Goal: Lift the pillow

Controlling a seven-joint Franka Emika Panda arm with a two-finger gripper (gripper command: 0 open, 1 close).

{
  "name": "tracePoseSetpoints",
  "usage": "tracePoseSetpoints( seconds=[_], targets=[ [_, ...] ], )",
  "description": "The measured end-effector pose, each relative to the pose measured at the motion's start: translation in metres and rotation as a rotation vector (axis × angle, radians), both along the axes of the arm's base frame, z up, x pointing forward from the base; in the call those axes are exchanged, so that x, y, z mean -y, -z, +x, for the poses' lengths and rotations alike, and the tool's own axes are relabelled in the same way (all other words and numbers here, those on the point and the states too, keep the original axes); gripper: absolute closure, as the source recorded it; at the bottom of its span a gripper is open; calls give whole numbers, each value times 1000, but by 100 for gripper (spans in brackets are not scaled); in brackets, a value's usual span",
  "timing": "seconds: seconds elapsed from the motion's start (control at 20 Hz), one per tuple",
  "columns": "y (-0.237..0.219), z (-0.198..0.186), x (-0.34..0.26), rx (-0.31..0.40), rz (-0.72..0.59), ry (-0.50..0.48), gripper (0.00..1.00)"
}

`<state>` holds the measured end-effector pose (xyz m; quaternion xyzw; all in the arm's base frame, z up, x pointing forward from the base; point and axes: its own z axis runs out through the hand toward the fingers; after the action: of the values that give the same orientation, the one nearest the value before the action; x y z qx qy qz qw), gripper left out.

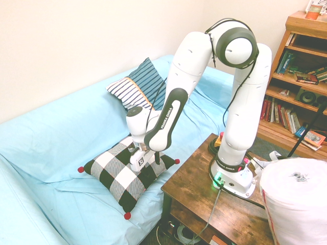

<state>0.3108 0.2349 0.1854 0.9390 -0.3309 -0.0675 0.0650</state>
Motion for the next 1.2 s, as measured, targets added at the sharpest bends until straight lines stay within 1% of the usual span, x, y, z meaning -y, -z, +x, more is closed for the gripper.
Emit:
tracePoseSetpoints(
  seconds=[0.25,0.6,0.7,0.95,1.2],
  targets=[
    [20,-38,-9,-36,-6,12,0],
    [50,-67,-32,-18,15,24,0],
    [57,-70,-34,-2,20,26,0],
    [79,-54,-14,68,28,61,0],
    [99,-65,-14,76,20,73,0]
  ],
)
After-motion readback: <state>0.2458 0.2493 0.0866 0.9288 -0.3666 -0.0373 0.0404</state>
